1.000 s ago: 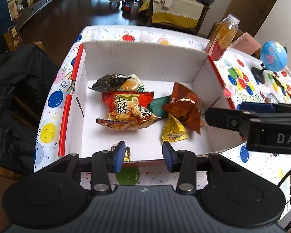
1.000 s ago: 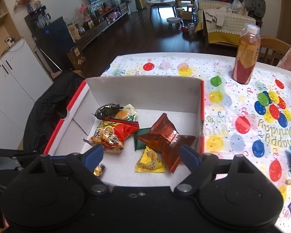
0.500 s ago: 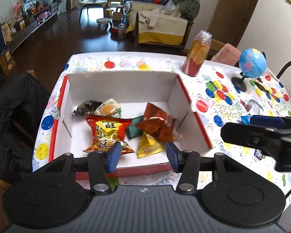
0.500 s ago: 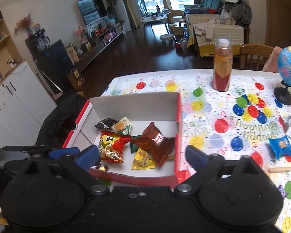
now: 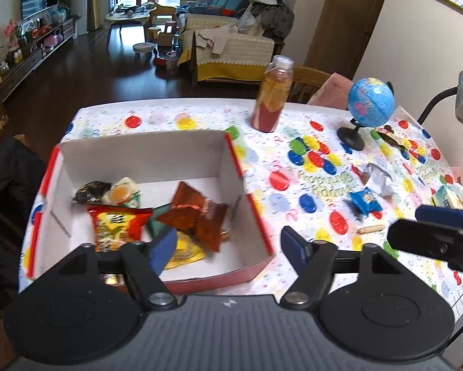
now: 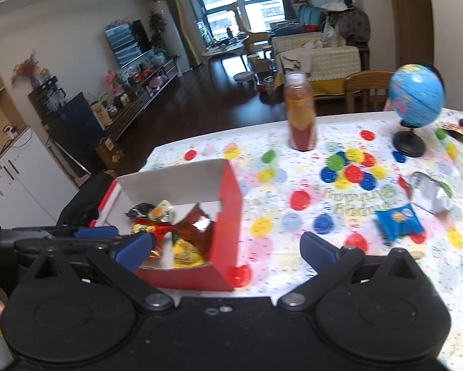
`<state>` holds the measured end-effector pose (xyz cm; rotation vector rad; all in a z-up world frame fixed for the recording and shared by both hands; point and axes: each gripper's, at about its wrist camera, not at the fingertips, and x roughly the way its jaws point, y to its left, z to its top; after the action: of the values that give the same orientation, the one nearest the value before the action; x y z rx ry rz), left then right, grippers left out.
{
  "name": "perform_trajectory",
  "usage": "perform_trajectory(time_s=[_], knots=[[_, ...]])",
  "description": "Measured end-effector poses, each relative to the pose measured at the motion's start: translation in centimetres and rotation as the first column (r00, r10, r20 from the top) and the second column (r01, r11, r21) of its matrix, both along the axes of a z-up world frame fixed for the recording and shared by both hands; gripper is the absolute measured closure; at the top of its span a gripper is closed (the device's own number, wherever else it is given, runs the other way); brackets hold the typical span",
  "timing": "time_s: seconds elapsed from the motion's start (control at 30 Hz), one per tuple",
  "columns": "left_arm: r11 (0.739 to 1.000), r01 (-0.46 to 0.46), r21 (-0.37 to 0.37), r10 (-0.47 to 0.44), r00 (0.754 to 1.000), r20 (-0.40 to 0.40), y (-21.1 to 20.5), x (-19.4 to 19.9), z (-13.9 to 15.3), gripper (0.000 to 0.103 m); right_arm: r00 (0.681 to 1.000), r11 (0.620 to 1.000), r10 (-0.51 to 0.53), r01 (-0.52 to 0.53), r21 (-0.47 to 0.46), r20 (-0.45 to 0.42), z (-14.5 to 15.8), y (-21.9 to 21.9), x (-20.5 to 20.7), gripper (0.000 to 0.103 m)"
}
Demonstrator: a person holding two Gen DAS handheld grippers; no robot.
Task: Organize snacks
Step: 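Move both tools back from the box toward the blue cookie packet and purple candy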
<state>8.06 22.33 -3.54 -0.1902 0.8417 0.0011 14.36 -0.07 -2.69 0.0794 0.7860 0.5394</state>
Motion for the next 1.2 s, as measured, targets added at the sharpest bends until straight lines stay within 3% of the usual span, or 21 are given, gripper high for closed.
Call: perform_trajectory(time_s=[0.23, 0.4, 0.67, 0.97, 1.2], knots=[[0.999, 0.039, -0.036, -0.039, 0.999, 0.014, -4.1, 1.6, -0.3, 0.017, 0.998, 0.999, -0.054, 0.054, -0.001, 0.024, -0.8, -6.0, 0.0, 0.0], [0.996, 0.062, -0.061, -0.061, 0.998, 0.019, -7.4, 2.9, -0.9, 0.002, 0.995, 0.995, -0.094, 0.094, -0.02, 0.015, -2.0, -10.3, 0.4, 0.0], [0.992, 0.118, -0.05, -0.119, 0.993, -0.009, -13.4, 5.4, -2.5, 0.002, 0.997, 0.989, -0.066, 0.069, -0.129, 0.031, -5.0, -15.3, 0.1, 0.0], [0.98, 0.197, 0.011, -0.196, 0.977, -0.083, -19.9, 8.1, -5.4, 0.002, 0.999, 0.973, -0.005, 0.016, -0.232, 0.048, -8.7, -17.3, 1.1, 0.004], [0.97, 0.238, 0.052, -0.228, 0.962, -0.152, -23.2, 10.5, -7.6, 0.002, 0.999, 0.96, 0.048, -0.043, -0.276, 0.009, -11.3, -17.9, 2.9, 0.019]])
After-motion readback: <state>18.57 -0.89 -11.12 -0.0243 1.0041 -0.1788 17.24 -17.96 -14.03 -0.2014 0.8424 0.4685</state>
